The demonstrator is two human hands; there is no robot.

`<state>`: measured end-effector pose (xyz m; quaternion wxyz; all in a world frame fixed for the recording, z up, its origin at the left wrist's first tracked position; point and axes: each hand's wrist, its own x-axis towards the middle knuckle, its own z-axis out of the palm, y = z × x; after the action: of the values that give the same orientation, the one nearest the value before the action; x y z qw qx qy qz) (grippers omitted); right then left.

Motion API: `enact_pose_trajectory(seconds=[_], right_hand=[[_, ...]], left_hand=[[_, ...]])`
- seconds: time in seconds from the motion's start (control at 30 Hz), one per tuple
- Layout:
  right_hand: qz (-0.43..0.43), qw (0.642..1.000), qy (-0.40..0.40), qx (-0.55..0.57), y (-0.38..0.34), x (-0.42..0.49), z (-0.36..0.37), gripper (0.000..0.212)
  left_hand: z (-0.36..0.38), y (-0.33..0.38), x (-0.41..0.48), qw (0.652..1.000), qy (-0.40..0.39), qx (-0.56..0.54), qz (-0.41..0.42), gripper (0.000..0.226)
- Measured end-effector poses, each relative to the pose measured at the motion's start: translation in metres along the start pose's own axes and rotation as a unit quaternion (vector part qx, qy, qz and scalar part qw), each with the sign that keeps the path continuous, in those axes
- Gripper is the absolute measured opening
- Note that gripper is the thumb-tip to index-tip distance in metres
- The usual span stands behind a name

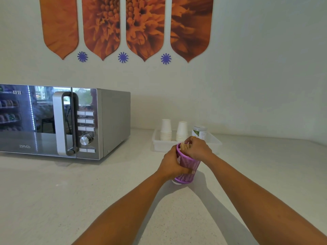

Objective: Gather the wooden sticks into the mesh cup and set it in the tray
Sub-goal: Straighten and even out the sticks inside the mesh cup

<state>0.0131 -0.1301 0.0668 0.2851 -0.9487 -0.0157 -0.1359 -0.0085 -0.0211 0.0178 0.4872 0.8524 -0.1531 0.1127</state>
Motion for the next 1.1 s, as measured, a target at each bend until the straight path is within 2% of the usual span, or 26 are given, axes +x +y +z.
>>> enact_pose_trajectory(seconds=[0.1, 0.23, 0.37, 0.47, 0.57, 0.63, 0.73, 0.87, 1.0, 1.1], right_hand=[[0.021, 0.998, 0.044, 0.028, 0.001, -0.001, 0.0, 0.034], [0.023, 0.996, 0.05, 0.065, 0.004, 0.002, -0.007, 0.031], [0.01, 0.998, 0.014, 0.056, 0.004, 0.004, -0.017, 0.026], [-0.035, 0.999, 0.02, 0.013, 0.0, 0.003, -0.022, 0.027], [-0.105, 0.993, 0.04, 0.02, -0.008, -0.001, -0.025, 0.023], [-0.129, 0.991, -0.014, 0.028, -0.014, -0.004, -0.025, 0.024], [-0.113, 0.988, -0.101, 0.035, -0.021, -0.008, -0.025, 0.029], [-0.089, 0.981, -0.167, -0.032, -0.023, -0.012, -0.027, 0.04], [-0.121, 0.972, -0.199, -0.025, -0.017, -0.015, -0.032, 0.019], [-0.135, 0.97, -0.201, 0.015, -0.011, -0.013, -0.037, 0.012]], left_hand=[[0.001, 0.001, 0.001, 1.0, -0.002, 0.008, 0.004, 0.09], [-0.001, -0.001, 0.003, 1.0, 0.001, 0.008, -0.004, 0.089], [-0.002, -0.003, 0.005, 1.0, 0.003, 0.0, -0.02, 0.088], [-0.002, -0.004, 0.005, 1.0, 0.001, -0.006, -0.026, 0.087], [-0.003, -0.003, 0.006, 1.0, -0.008, -0.008, -0.023, 0.087], [-0.003, -0.004, 0.006, 1.0, -0.008, -0.009, -0.022, 0.089], [-0.003, -0.005, 0.007, 0.999, -0.003, -0.013, -0.032, 0.093], [-0.005, -0.003, 0.007, 0.999, -0.011, -0.008, -0.035, 0.093], [-0.008, -0.004, 0.006, 0.999, -0.007, -0.015, -0.045, 0.09], [-0.011, -0.008, 0.005, 0.998, -0.006, -0.021, -0.052, 0.086]])
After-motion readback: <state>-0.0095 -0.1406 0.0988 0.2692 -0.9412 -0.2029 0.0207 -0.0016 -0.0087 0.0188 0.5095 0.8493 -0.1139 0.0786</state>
